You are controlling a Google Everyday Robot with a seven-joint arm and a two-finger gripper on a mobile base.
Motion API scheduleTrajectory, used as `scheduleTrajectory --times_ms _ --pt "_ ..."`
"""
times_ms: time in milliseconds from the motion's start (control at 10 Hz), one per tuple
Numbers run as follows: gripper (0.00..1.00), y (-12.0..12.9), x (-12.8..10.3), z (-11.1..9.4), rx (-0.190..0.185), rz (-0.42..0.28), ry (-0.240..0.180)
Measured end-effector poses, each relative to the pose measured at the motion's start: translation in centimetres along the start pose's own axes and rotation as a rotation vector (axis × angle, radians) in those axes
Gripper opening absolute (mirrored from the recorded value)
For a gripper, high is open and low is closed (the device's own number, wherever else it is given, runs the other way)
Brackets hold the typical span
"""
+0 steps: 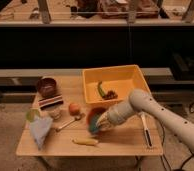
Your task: Wipe red bowl with sponge
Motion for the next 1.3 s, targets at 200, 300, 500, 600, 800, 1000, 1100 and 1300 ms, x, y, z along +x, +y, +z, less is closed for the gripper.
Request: scheduleTrajectory --times_ms 200,300,500,600,800,1000,1100,1300 --pt "0.0 1.9 0.0 -0.7 -0.016 0.028 0.003" --pt "0.0 2.5 0.3 -0.9 -0.023 0.045 0.006" --pt "0.0 2.8 1.8 -1.3 -0.022 0.071 0.027" --pt "0.0 2.2 3.3 -1.4 -0.026 0.075 0.04" --pt "0.0 1.0 6.2 -1.5 -0.041 0.08 0.061" --pt "0.0 -0.8 8.3 -1.3 -0.056 0.072 0.076" --pt "0.0 -2.0 8.7 -0.5 -0.059 0.06 0.075" --pt "0.0 -3.6 8.3 0.3 -0.048 0.037 0.061"
